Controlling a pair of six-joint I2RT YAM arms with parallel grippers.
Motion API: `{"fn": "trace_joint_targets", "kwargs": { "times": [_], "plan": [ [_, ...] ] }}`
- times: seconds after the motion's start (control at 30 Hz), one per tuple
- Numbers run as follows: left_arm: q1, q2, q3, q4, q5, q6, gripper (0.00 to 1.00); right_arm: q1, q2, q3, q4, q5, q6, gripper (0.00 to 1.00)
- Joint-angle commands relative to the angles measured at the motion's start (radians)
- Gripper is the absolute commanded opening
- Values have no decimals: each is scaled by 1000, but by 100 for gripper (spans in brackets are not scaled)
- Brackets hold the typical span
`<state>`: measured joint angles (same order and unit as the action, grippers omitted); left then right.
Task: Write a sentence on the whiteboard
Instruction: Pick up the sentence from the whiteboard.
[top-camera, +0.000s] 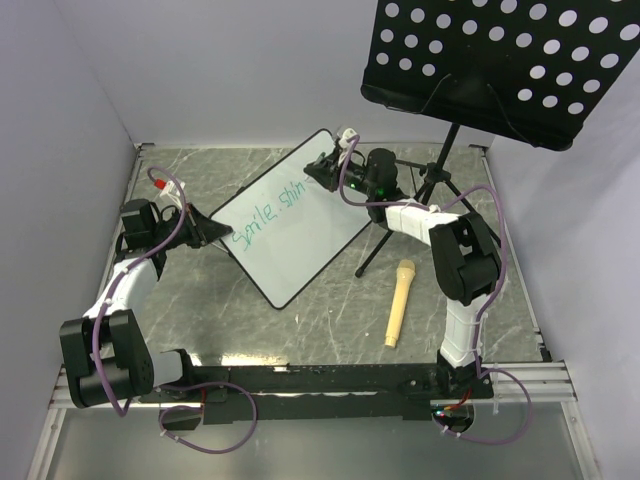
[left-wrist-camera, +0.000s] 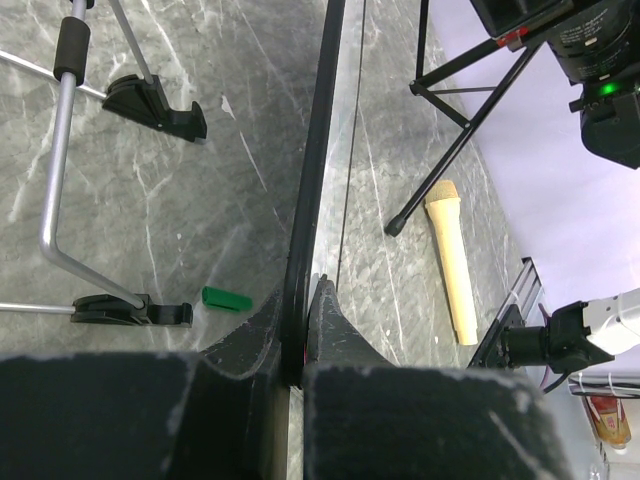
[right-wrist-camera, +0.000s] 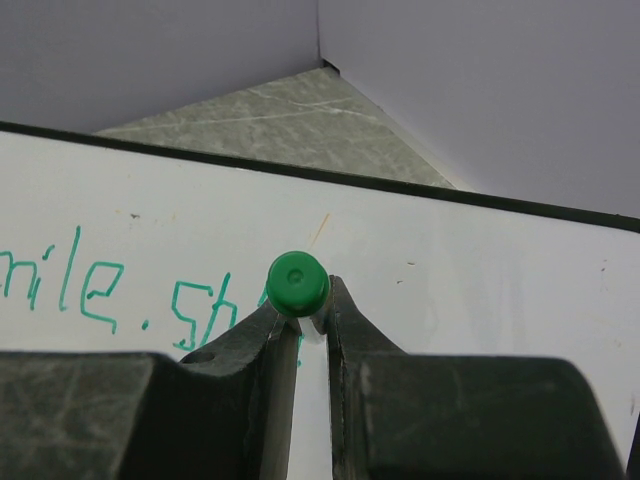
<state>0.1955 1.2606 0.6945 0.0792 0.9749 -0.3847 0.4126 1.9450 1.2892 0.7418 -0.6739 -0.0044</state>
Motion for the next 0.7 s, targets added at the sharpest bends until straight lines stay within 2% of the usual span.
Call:
{"fn": "trace_joint_targets", "kwargs": {
  "times": [0.0, 0.67],
  "plan": [
    [-11, 16, -7, -35, -196, 245, 1, -11, 0, 51, 21, -10, 27, 0],
    [-11, 14, -7, -35, -193, 248, 1, -9, 42, 73, 1, -10, 18, 0]
  ]
}}
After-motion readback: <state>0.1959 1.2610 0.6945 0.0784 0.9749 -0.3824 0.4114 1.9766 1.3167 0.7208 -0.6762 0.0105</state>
